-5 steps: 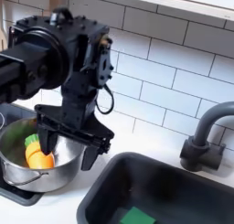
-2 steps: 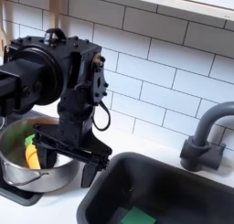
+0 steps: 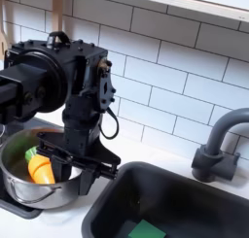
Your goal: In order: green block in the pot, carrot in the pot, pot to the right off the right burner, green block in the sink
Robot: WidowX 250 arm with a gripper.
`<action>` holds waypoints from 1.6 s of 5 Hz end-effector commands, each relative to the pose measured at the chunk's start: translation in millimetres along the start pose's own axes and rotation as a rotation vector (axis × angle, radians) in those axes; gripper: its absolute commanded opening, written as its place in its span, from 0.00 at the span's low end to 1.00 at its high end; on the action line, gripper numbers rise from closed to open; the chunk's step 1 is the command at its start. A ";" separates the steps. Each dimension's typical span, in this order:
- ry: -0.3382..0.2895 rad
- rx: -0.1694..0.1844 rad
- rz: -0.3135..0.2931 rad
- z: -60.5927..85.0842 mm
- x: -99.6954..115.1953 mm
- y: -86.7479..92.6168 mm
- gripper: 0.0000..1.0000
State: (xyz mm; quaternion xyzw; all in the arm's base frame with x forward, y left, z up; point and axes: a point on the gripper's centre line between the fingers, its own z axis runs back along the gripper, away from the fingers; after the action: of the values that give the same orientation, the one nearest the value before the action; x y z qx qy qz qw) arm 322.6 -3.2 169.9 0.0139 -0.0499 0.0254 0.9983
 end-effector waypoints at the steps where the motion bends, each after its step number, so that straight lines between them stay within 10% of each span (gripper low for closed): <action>1: -0.005 -0.029 -0.044 2.8 1.9 -17.4 0.00; 4: -0.018 -0.057 -0.123 5.7 4.1 -34.2 0.00; 5: -0.027 -0.052 -0.117 6.0 5.4 -33.6 1.00; 8: -0.188 -0.004 -0.058 69.1 19.6 -12.2 1.00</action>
State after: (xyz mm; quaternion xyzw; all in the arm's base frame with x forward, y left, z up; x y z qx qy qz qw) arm 334.7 -26.0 238.2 0.0121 -0.1428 -0.0181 0.9895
